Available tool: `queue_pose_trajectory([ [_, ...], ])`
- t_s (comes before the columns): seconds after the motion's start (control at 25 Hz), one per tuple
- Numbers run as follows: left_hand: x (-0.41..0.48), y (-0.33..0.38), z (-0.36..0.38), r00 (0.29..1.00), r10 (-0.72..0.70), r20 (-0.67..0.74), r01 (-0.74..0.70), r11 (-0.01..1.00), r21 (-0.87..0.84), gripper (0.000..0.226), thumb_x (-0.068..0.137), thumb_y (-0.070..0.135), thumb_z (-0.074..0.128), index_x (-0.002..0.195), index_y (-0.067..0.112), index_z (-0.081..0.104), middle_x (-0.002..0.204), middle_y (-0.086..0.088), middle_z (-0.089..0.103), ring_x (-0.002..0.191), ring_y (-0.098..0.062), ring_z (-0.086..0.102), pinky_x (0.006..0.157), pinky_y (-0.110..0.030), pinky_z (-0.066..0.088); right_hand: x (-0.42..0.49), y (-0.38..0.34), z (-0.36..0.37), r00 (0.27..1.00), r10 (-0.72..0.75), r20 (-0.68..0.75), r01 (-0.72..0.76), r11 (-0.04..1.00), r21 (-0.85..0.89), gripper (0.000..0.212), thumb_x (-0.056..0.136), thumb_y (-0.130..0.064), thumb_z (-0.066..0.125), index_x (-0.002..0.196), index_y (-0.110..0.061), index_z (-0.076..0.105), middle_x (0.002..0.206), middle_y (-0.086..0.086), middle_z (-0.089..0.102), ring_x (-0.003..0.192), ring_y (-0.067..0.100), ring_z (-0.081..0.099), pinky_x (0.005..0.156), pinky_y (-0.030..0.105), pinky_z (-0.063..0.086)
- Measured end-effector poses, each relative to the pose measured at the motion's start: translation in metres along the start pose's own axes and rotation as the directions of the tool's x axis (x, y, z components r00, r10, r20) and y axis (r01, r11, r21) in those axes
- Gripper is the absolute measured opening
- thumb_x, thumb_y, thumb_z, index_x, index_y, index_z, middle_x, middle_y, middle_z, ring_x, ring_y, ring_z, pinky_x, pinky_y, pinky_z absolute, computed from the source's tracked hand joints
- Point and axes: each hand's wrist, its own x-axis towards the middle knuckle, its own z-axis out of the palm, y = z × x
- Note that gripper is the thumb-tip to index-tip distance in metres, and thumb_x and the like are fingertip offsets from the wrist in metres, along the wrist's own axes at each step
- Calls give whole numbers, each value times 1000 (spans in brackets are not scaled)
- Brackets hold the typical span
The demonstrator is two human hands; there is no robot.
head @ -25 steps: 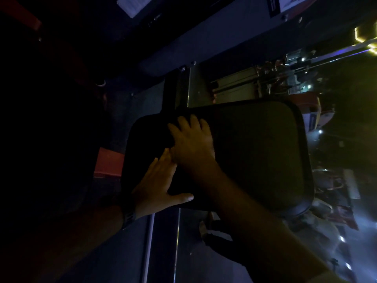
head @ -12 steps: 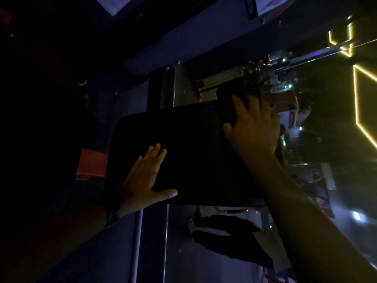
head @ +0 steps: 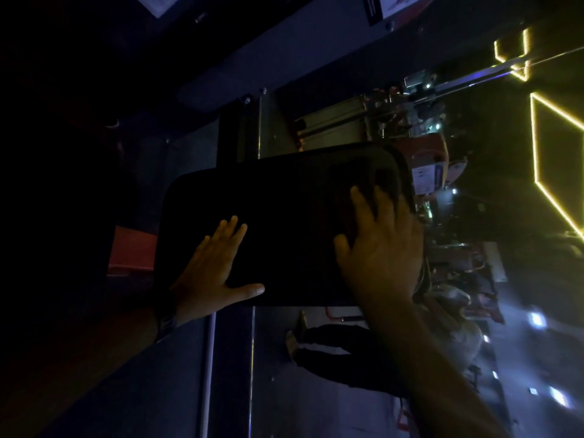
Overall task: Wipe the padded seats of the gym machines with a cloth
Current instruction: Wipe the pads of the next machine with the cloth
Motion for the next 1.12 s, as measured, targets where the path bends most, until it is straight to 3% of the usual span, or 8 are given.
queue_pose_trajectory([
  [0.12,-2,2,1,1000,2,-7,-2,1000,7,122,70,94,42,160,30,-9,167,11,-20,152,-6,-23,123,-39,-7,-44,-1,9,911,-400,102,408,910,-76,81,77,-48,77,149,-28,45,151,9,48,141,38,41,110,58,34],
  [0.16,-2,3,1,1000,7,-13,-7,1000,12,122,70,95,41,160,30,-9,167,10,-20,152,-7,-22,123,-39,-7,-28,11,3,906,-406,118,415,908,-64,80,78,-48,76,149,-29,44,151,9,48,141,38,42,111,58,35],
  [0.28,-1,5,-1,1000,-4,5,4,1000,29,124,68,94,41,161,28,-8,166,9,-20,153,-9,-21,123,-38,-7,5,18,-10,997,-38,74,38,999,-6,77,85,-47,67,153,-27,37,155,11,40,144,39,35,112,60,34],
  [0.44,-2,5,-1,1000,-4,0,4,1000,19,127,65,101,33,160,29,-9,166,9,-21,152,-7,-23,123,-38,-7,-18,8,-4,886,-404,227,426,903,-60,81,84,-52,68,154,-33,34,157,6,39,147,36,31,115,55,26],
  [0.64,-4,-2,-2,1000,20,3,-20,1000,13,122,71,93,44,161,30,-9,167,9,-20,152,-4,-23,124,-40,-6,91,1,-12,975,-156,157,171,982,-86,73,94,-50,58,157,-31,26,161,8,29,149,34,23,117,53,25],
  [0.76,-4,3,0,1000,15,-5,-15,999,37,121,72,88,46,161,27,-9,167,7,-20,152,-7,-23,124,-40,-6,90,4,-11,962,-202,183,217,974,-66,75,94,-51,57,158,-32,23,162,7,28,149,34,23,118,54,27],
  [0.92,-6,12,1,1000,-4,-20,4,999,43,119,72,84,44,161,23,-6,167,4,-18,153,-12,-22,126,-43,-5,30,26,-27,994,82,70,-82,997,-9,79,90,-46,63,158,-26,26,160,12,30,146,38,29,113,60,35],
  [1.12,-7,9,-2,1000,6,15,-7,997,81,120,72,86,41,160,24,-11,167,4,-21,153,-12,-24,126,-44,-5,-14,12,-6,968,-242,71,247,967,-68,80,78,-45,78,149,-24,46,150,12,48,141,41,40,109,60,38],
])
